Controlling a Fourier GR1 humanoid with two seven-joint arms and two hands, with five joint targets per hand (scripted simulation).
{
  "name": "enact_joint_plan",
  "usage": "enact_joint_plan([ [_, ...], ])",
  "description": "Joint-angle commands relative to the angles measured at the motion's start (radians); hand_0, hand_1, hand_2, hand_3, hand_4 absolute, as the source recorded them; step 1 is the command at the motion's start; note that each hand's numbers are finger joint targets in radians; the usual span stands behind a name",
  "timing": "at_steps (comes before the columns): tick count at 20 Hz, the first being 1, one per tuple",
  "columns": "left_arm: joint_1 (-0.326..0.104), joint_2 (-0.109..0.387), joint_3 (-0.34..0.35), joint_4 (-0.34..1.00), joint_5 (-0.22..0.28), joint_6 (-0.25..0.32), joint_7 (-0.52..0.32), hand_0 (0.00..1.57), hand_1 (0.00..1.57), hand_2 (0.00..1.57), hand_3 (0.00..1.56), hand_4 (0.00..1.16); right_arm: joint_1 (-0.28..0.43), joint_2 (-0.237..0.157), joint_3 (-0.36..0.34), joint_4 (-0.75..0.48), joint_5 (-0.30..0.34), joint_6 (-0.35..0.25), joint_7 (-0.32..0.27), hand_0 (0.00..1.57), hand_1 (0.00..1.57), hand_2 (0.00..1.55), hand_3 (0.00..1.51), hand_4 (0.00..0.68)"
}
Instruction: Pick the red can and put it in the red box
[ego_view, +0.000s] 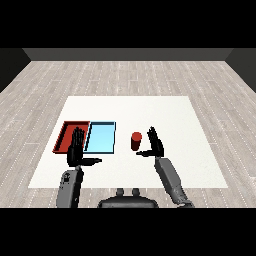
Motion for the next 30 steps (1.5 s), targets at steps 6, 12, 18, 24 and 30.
enact_joint_plan([
  [6,-0.019,0.019,0.008,-0.014,0.015,-0.011,0.034,0.00,0.00,0.00,0.00,0.00,-0.026,0.000,0.097,0.036,-0.094,-0.055,-0.006,0.00,0.00,0.00,0.00,0.000],
  [12,0.025,0.044,0.043,-0.016,0.065,-0.067,-0.004,0.00,0.00,0.00,0.00,0.00,-0.199,0.000,0.062,0.226,-0.159,-0.031,-0.032,0.00,0.00,0.00,0.00,0.000],
  [18,-0.003,0.006,0.006,0.021,0.014,-0.024,-0.027,0.00,0.00,0.00,0.00,0.00,-0.195,0.000,0.168,0.277,-0.222,-0.113,-0.098,0.00,0.00,0.00,0.00,0.000],
  [24,0.029,-0.020,-0.005,0.041,-0.005,-0.010,-0.094,0.00,0.00,0.00,0.00,0.00,-0.146,0.000,0.142,0.200,-0.177,-0.110,-0.049,0.00,0.00,0.00,0.00,0.000],
  [30,-0.054,-0.001,-0.007,0.028,-0.011,0.026,0.022,0.00,0.00,0.00,0.00,0.00,-0.229,-0.006,0.092,0.329,-0.164,-0.050,-0.082,0.00,0.00,0.00,0.00,0.000],
])
